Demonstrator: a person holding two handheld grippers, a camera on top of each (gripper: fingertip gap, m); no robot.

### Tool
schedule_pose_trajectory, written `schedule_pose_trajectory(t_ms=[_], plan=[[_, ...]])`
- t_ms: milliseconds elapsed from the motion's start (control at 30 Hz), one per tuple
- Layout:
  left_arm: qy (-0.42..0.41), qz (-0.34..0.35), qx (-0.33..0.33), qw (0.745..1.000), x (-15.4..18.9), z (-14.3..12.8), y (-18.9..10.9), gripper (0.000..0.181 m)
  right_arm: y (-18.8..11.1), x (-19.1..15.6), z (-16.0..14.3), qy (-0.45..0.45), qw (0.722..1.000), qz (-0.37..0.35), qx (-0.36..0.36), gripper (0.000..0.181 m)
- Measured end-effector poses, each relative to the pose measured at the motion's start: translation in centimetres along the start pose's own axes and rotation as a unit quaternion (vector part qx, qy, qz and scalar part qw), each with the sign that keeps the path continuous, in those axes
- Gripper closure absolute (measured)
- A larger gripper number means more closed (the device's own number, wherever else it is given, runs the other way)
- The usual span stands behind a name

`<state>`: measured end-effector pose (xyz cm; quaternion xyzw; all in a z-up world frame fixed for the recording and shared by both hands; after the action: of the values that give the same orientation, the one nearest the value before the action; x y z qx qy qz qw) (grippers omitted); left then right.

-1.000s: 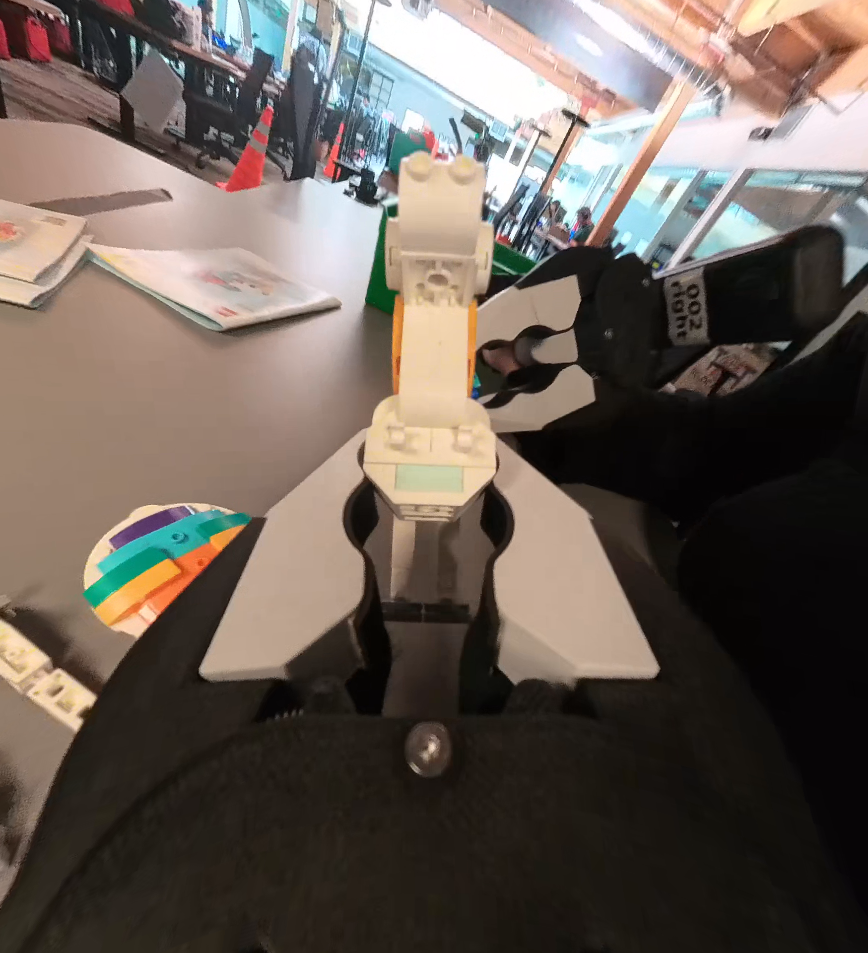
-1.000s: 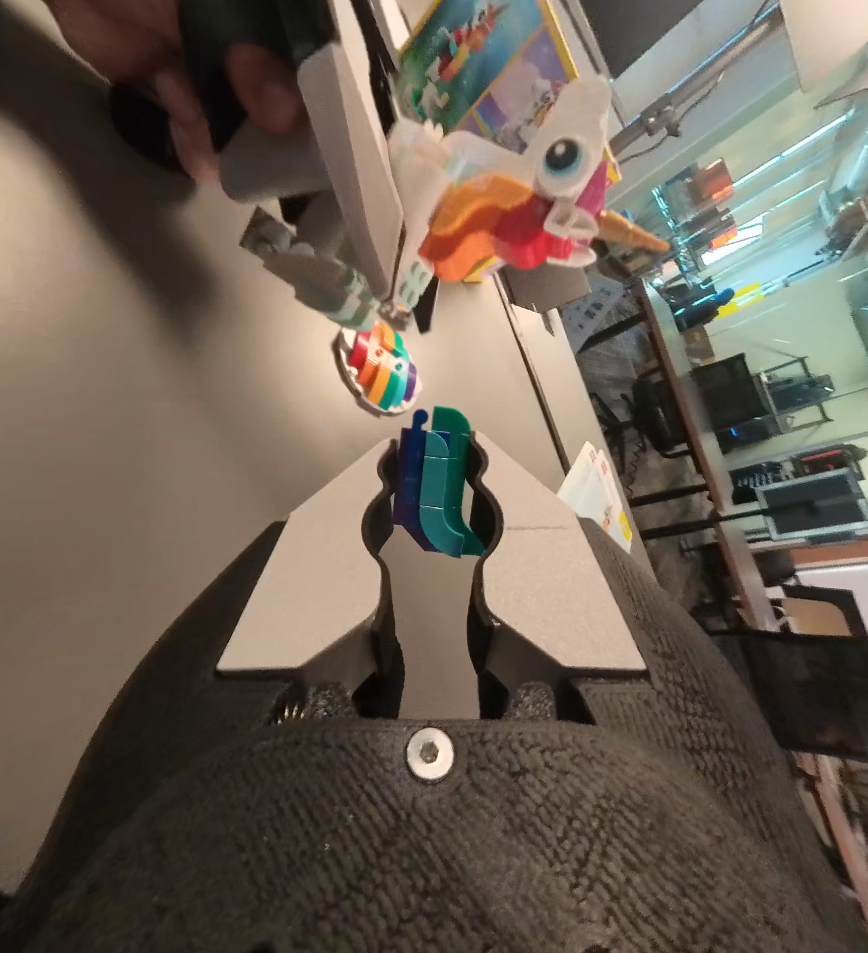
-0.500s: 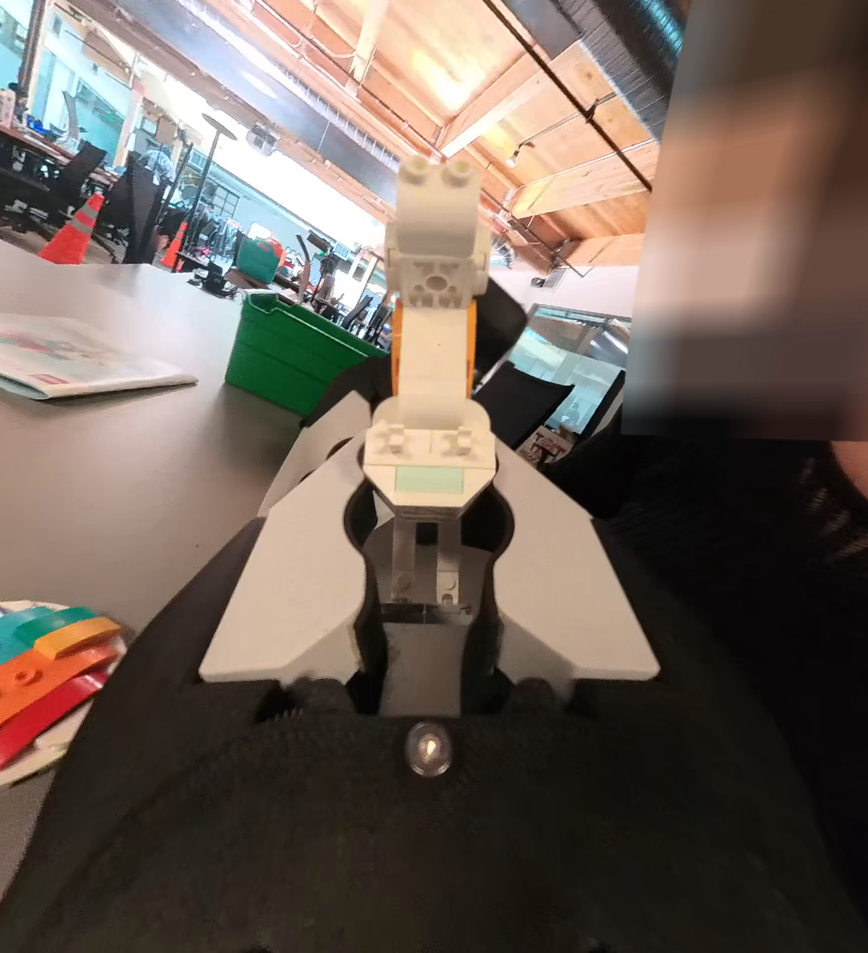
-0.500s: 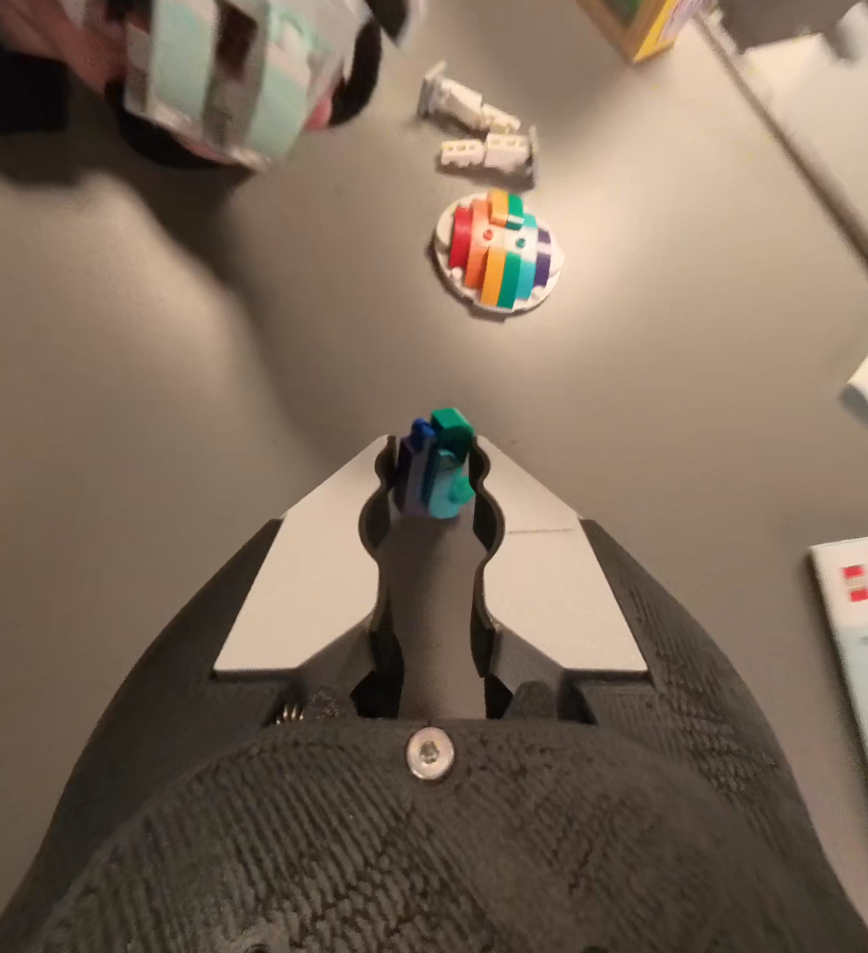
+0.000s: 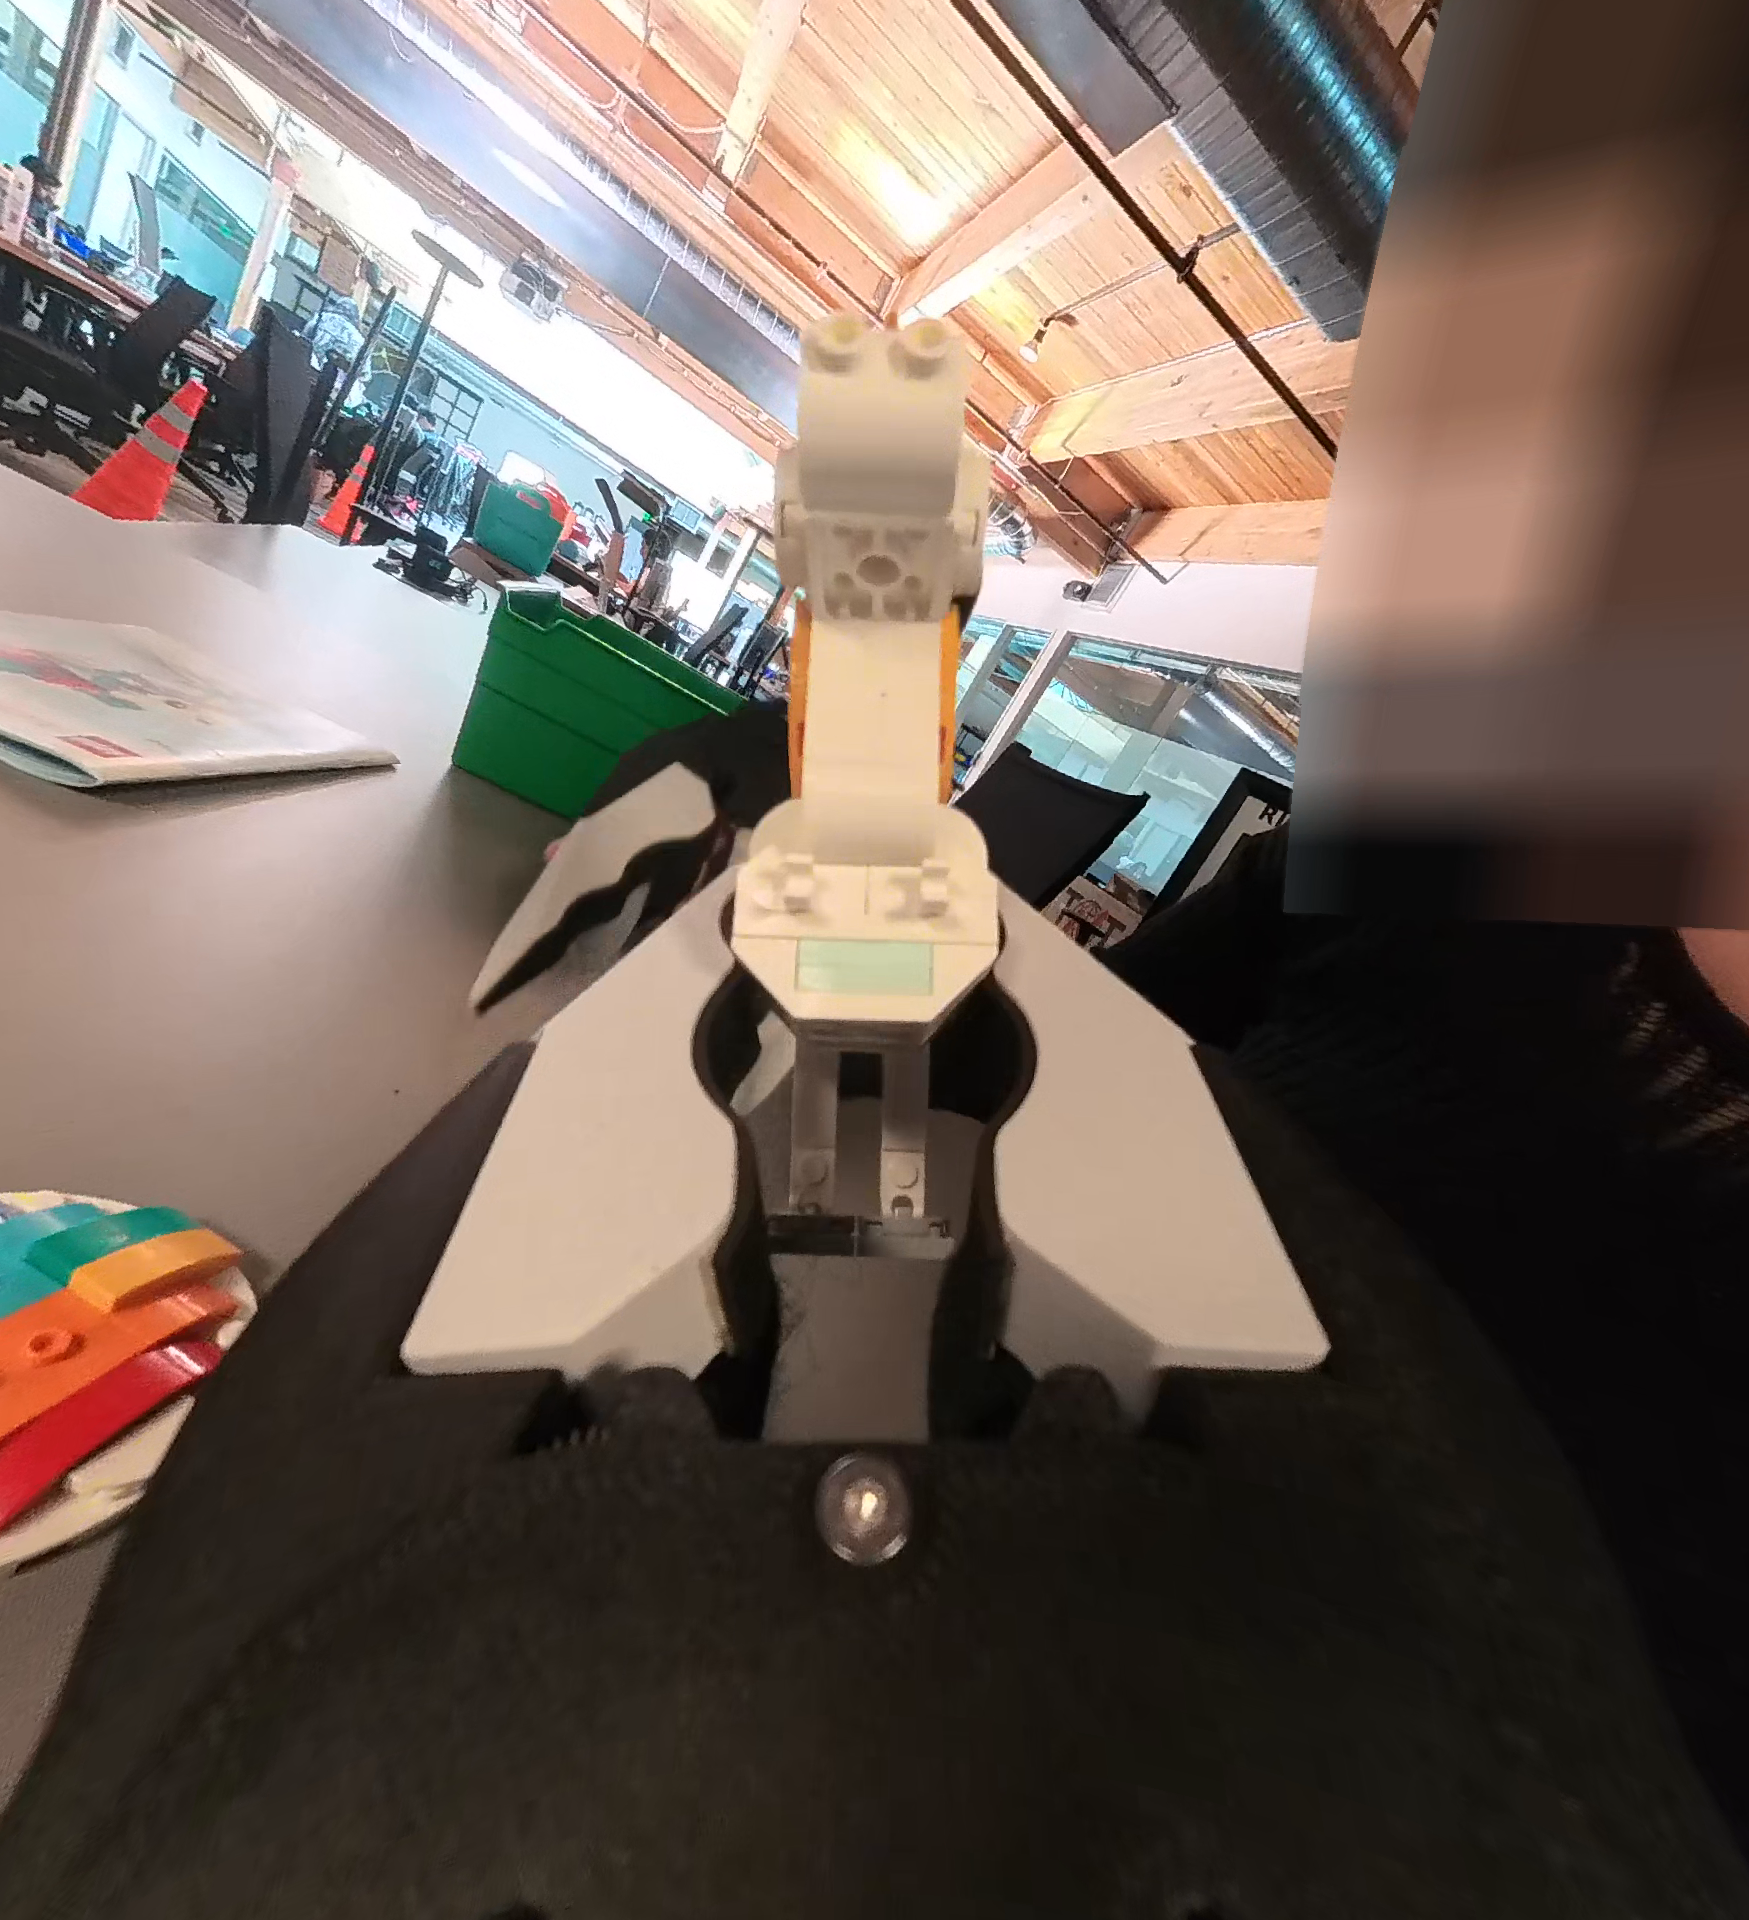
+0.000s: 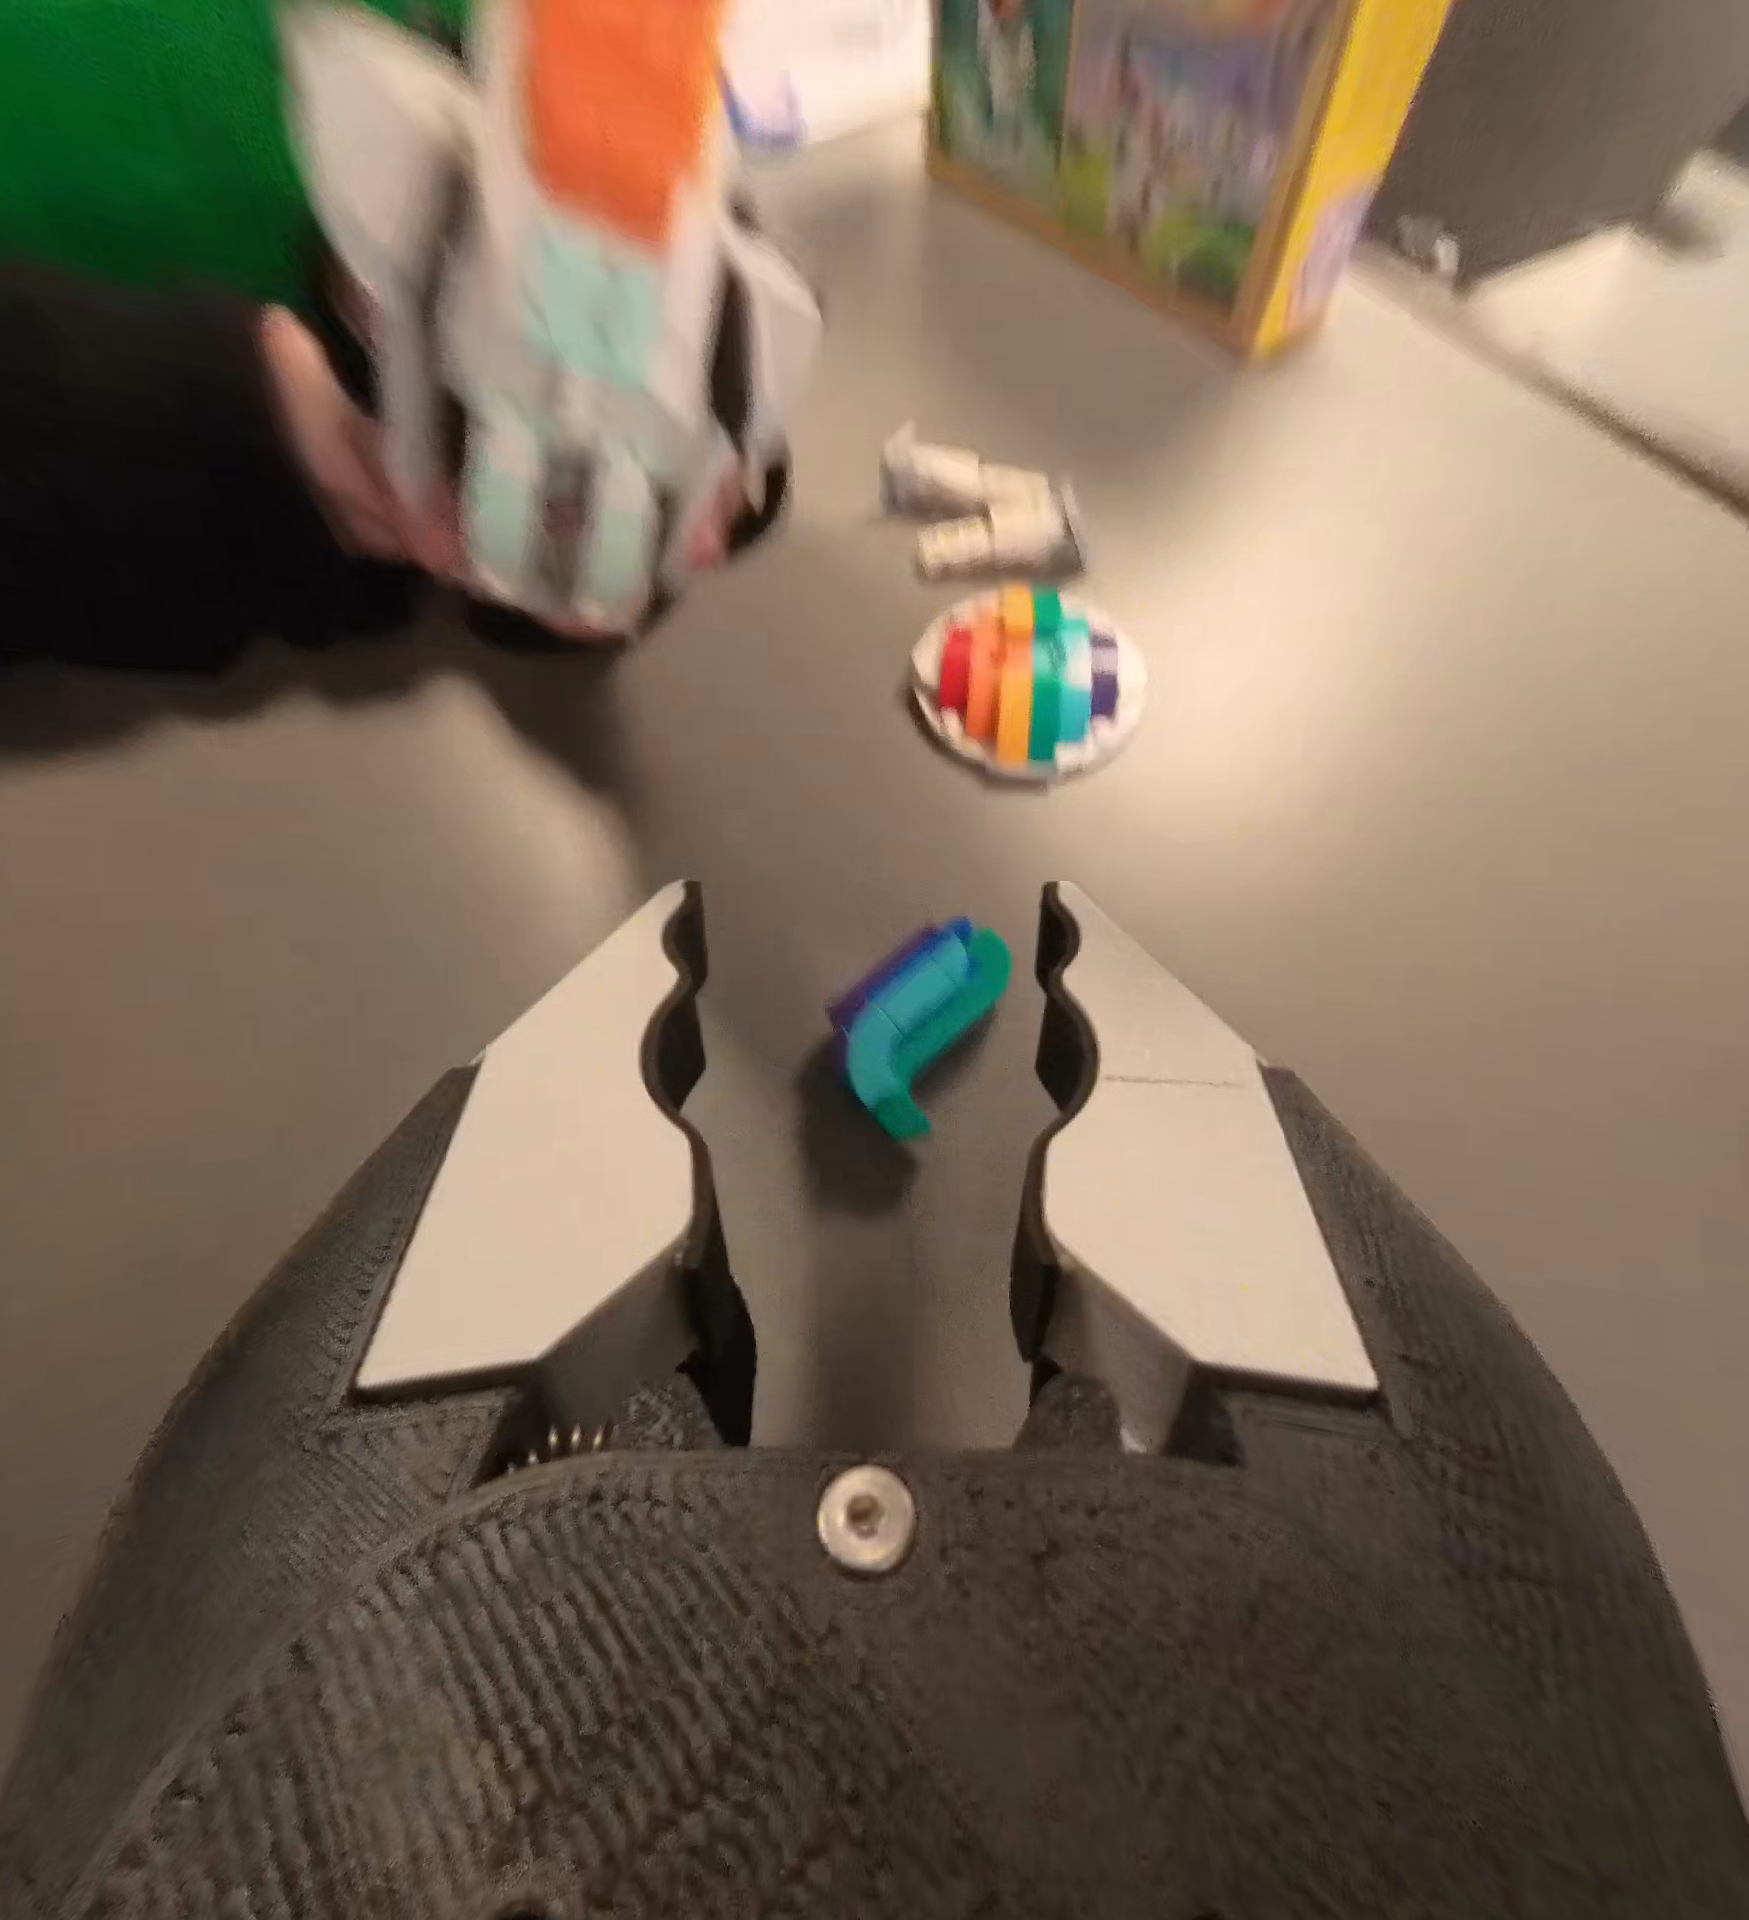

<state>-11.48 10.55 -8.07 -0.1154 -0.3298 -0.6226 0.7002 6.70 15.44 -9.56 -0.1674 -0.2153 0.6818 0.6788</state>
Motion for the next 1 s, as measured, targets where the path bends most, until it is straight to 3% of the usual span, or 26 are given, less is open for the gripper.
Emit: schedule_pose_trajectory(t_ms=[33,167,267,533,633,700,833,900,1000], plan=[[0.001,0.004,-0.005,1.000,0.0,-0.1,0.1,0.144,-0.5,-0.1,0.6,0.011,0.999,0.017,0.047,0.118],[0.018,0.025,-0.056,0.998,0.0,-0.8,1.0,0.144,-2.0,-0.2,2.4,0.103,0.965,0.108,0.217,0.122],[0.031,0.035,-0.098,0.994,0.2,-1.4,1.8,0.144,-2.3,-0.1,2.8,0.151,0.938,0.137,0.279,0.127],[0.041,0.063,-0.155,0.985,0.1,-2.3,2.8,0.143,-1.5,-1.0,3.2,0.155,0.932,0.164,0.284,0.136],[0.050,0.073,-0.174,0.981,0.1,-2.5,3.2,0.143,-1.2,-1.3,3.1,0.149,0.934,0.157,0.285,0.155],[0.058,0.079,-0.179,0.979,0.1,-2.7,3.3,0.143,-1.1,-1.3,3.0,0.145,0.936,0.142,0.286,0.159],[0.060,0.081,-0.142,0.985,0.2,-2.3,3.3,0.139,-1.0,-1.1,2.9,0.161,0.927,0.143,0.306,0.159],[0.053,0.072,-0.092,0.992,0.2,-1.9,3.2,0.119,-0.9,-1.2,2.9,0.166,0.922,0.154,0.314,0.159],[0.039,0.049,-0.073,0.995,0.2,-1.8,3.2,0.121,-0.9,-1.3,3.0,0.161,0.920,0.152,0.324,0.159]])
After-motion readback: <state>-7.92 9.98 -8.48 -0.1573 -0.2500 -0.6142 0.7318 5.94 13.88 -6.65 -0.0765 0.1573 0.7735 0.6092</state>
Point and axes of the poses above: each gripper's, where its closed fingertips meet, y out along the fingers, z out of its top, x = y × z across the jaws, the point moved 9 cm from there along -y, back along the fingers, and after that the axes turned 7 degrees about -y, right-handed, at the moved point
